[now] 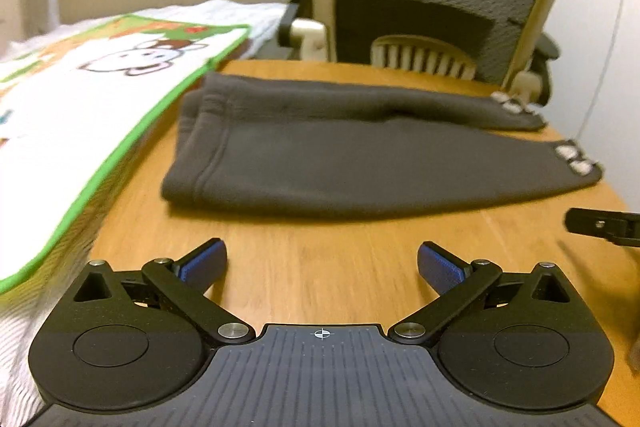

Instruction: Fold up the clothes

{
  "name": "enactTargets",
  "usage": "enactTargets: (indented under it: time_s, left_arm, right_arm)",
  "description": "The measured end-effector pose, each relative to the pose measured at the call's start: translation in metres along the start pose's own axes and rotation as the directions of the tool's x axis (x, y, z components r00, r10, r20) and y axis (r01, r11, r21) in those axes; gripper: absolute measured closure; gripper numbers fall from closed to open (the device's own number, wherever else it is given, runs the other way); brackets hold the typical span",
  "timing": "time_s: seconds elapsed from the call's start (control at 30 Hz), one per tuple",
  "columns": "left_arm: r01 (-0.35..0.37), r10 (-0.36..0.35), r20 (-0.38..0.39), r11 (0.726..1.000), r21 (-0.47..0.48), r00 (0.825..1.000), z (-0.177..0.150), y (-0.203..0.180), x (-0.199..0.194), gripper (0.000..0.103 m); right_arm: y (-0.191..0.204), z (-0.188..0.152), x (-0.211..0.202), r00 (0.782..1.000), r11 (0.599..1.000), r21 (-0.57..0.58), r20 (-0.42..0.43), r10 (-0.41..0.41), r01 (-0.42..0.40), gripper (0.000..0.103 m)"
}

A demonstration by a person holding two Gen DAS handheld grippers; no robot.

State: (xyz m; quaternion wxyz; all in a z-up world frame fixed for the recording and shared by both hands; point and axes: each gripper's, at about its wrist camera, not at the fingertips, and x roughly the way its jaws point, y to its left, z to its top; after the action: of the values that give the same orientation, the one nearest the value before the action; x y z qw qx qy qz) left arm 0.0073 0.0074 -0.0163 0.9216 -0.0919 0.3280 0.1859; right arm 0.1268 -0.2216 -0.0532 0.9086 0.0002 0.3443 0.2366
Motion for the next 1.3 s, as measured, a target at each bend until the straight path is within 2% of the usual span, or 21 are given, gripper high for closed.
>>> enactTargets:
  time_s: [0.1, 0.23, 1.3]
  left_arm:
    - [-0.069, 0.069, -0.021, 0.997, 0.032, 0.997, -0.004, -0.013, -0.002, 0.0]
    - [-0.059, 0.06, -0.023, 0.998, 0.029, 0.998, -0.009, -0.026, -0.007, 0.0]
    - [-0.054, 0.055, -0.02, 0.998, 0.025, 0.998, -0.008, -0.028, -0.004, 0.0]
  right_arm:
    - [0.014, -0.006, -0.004, 1.0, 0.999, -0.05, -0.02, -0.012, 0.011, 0.0]
    - [0.036, -0.01, -0.001, 0.997, 0.985, -0.167, -0.055, -0.059, 0.049, 0.0]
    - [0.038, -0.009, 0.004, 0.998, 0.986, -0.159, -0.051, -0.047, 0.039, 0.0]
